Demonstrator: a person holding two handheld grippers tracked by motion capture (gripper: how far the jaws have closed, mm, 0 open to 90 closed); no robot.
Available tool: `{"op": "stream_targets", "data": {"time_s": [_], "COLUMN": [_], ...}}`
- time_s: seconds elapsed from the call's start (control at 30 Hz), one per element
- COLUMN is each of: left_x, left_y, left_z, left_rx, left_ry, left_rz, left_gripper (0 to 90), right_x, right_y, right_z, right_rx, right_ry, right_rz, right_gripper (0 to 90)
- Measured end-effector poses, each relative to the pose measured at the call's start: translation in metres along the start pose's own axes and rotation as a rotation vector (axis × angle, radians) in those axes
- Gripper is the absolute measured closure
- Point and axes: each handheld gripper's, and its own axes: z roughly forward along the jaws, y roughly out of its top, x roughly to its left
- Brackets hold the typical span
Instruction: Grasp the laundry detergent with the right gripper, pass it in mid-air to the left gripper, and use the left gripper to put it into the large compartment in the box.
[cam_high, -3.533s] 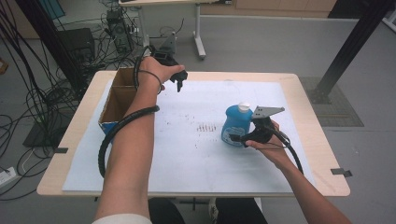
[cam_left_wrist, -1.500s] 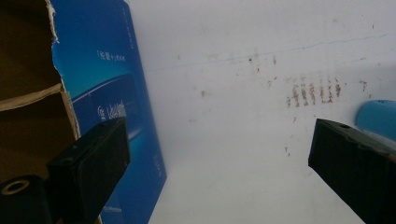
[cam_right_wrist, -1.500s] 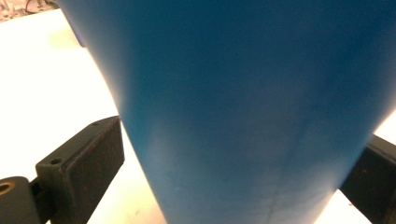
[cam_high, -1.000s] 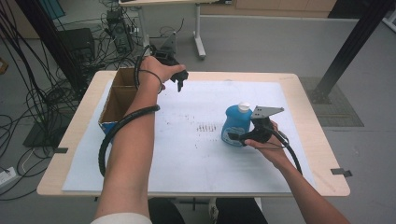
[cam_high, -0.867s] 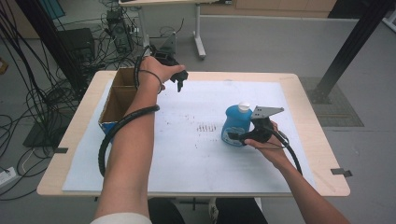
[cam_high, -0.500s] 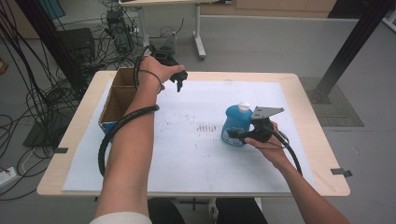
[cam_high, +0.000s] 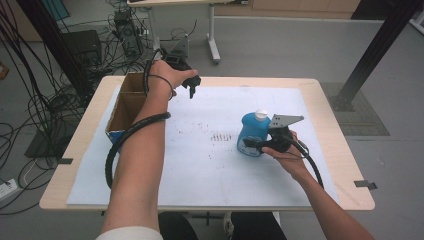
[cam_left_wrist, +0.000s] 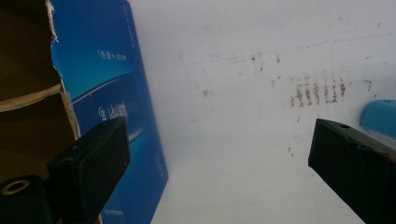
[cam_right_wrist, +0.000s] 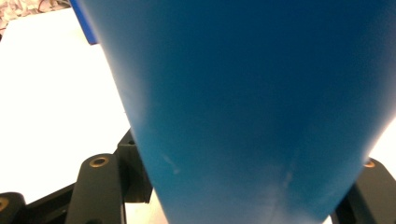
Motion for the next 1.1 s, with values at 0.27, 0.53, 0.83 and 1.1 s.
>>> {"op": "stream_targets", "data": {"time_s": [0.27, 0.53, 0.83, 1.1], "left_x": [0.0004, 0.0001, -0.0009, -0.0016], "left_y": [-0.0001, -0.0002, -0.0006, -0.0006], "left_z": [0.0005, -0.0013, -0.0004, -0.0002], "left_rx": [0.001, -0.004, -0.005, -0.002], "left_ry": [0.003, 0.001, 0.005, 0.009], "left_rz": [0.001, 0.003, -0.002, 0.001], "left_gripper": [6.1, 6.1, 6.1, 6.1], "right_x": [-0.0004, -0.0002, 0.0003, 0.0004], "right_y": [-0.0006, -0.0007, -0.0011, -0.0012], "right_z": [-0.0007, -0.0008, -0.0009, -0.0009], "right_rx": [-0.004, -0.004, -0.009, -0.010], "right_ry": [-0.005, -0.007, -0.011, -0.011], "right_rz": [-0.008, -0.020, -0.022, -0.022], "right_gripper": [40.2, 41.0, 41.5, 41.7]}}
